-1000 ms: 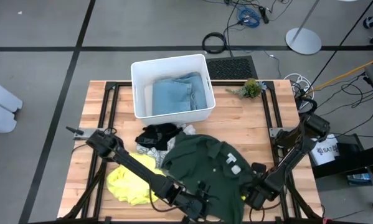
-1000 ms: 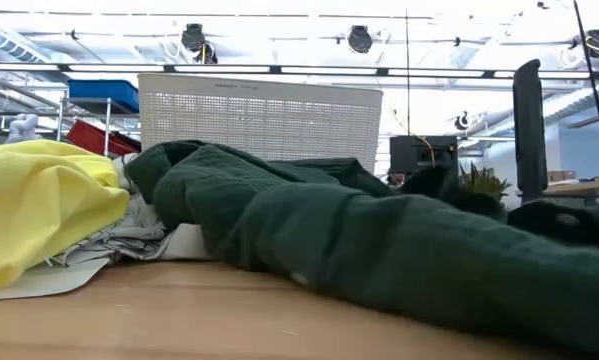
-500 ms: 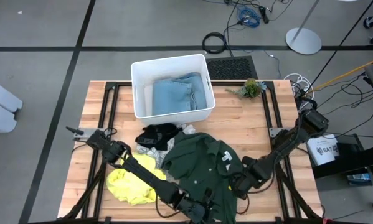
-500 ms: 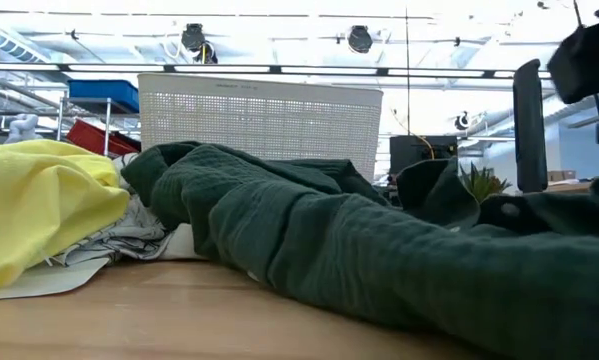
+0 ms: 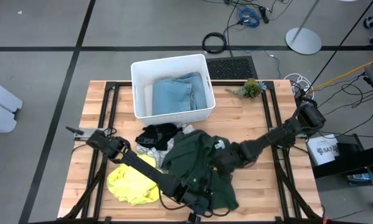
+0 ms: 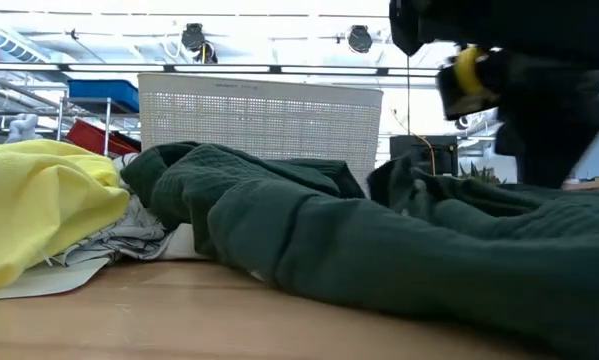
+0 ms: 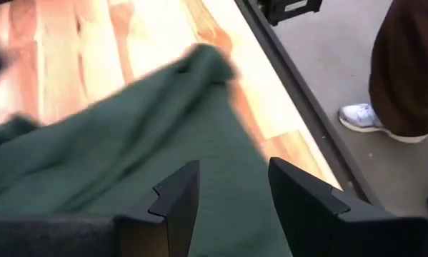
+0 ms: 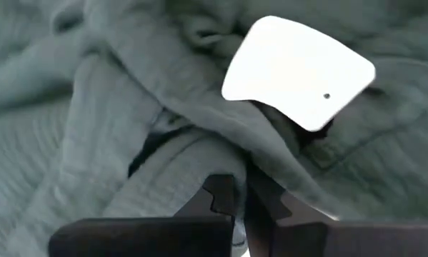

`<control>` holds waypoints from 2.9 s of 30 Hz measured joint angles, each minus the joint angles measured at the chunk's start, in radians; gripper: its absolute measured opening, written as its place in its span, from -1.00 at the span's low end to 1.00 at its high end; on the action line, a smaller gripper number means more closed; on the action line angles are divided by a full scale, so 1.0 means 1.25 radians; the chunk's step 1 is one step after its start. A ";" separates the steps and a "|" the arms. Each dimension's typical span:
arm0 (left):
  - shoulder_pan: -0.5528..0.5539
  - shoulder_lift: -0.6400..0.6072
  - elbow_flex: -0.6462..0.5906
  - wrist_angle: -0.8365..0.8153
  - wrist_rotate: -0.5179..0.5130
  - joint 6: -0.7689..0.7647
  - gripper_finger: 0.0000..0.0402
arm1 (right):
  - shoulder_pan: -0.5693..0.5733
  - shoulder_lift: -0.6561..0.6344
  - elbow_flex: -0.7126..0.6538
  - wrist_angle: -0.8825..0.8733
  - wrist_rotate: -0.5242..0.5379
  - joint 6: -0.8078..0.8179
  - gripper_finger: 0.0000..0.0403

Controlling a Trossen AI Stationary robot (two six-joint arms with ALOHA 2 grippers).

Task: Fold laundry
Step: Fold the green polo shirt

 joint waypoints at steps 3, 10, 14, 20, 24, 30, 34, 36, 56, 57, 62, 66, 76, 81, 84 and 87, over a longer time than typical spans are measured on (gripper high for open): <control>-0.004 -0.001 0.004 -0.002 0.007 -0.039 -0.11 | -0.055 -0.003 0.000 -0.003 0.001 -0.027 -1.00; 0.006 0.016 0.004 -0.102 0.000 -0.135 -0.11 | -0.112 -0.010 0.000 0.031 -0.036 -0.083 -1.00; 0.036 0.018 0.004 -0.193 0.000 -0.176 -0.11 | -0.121 -0.020 0.000 0.032 -0.035 -0.086 -1.00; 0.082 0.018 -0.013 -0.293 0.084 -0.218 -0.11 | -0.114 -0.043 0.001 0.023 -0.035 -0.074 -1.00; 0.092 0.014 -0.049 -0.388 0.082 -0.213 -0.11 | -0.100 -0.058 0.001 0.011 -0.035 -0.067 -1.00; 0.068 0.008 -0.085 -0.563 -0.013 -0.192 -0.11 | -0.065 -0.075 0.001 -0.051 -0.077 -0.036 -1.00; 0.053 -0.013 -0.091 -0.647 -0.135 -0.225 -0.11 | -0.023 -0.076 0.001 -0.077 -0.139 -0.017 -1.00; 0.050 -0.032 -0.095 -0.645 -0.191 -0.246 -0.11 | -0.003 -0.076 0.001 -0.077 -0.152 -0.002 -1.00; -0.020 -0.181 -0.091 -0.332 -0.082 -0.194 -0.11 | 0.033 -0.075 0.001 -0.059 -0.137 0.022 -1.00; -0.024 -0.168 -0.091 -0.279 -0.055 -0.193 -0.11 | 0.032 -0.075 0.001 -0.059 -0.137 0.022 -1.00; -0.041 -0.105 -0.091 -0.020 -0.020 -0.172 -0.11 | 0.031 -0.075 0.001 -0.049 -0.138 0.026 -1.00; -0.040 -0.049 -0.091 0.028 -0.068 -0.150 -0.11 | 0.031 -0.075 0.001 -0.044 -0.139 0.028 -1.00; -0.010 0.036 -0.091 0.011 -0.098 -0.153 -0.11 | 0.031 -0.075 0.001 -0.039 -0.139 0.035 -1.00; -0.002 0.045 -0.088 -0.027 -0.074 -0.155 -0.11 | 0.031 -0.075 0.001 -0.040 -0.139 0.037 -1.00; 0.000 0.045 -0.088 -0.051 -0.074 -0.174 -0.17 | 0.031 -0.075 0.001 -0.040 -0.139 0.036 -1.00; 0.004 0.042 -0.088 -0.062 -0.078 -0.175 -0.38 | 0.031 -0.075 0.001 -0.036 -0.131 0.033 -1.00</control>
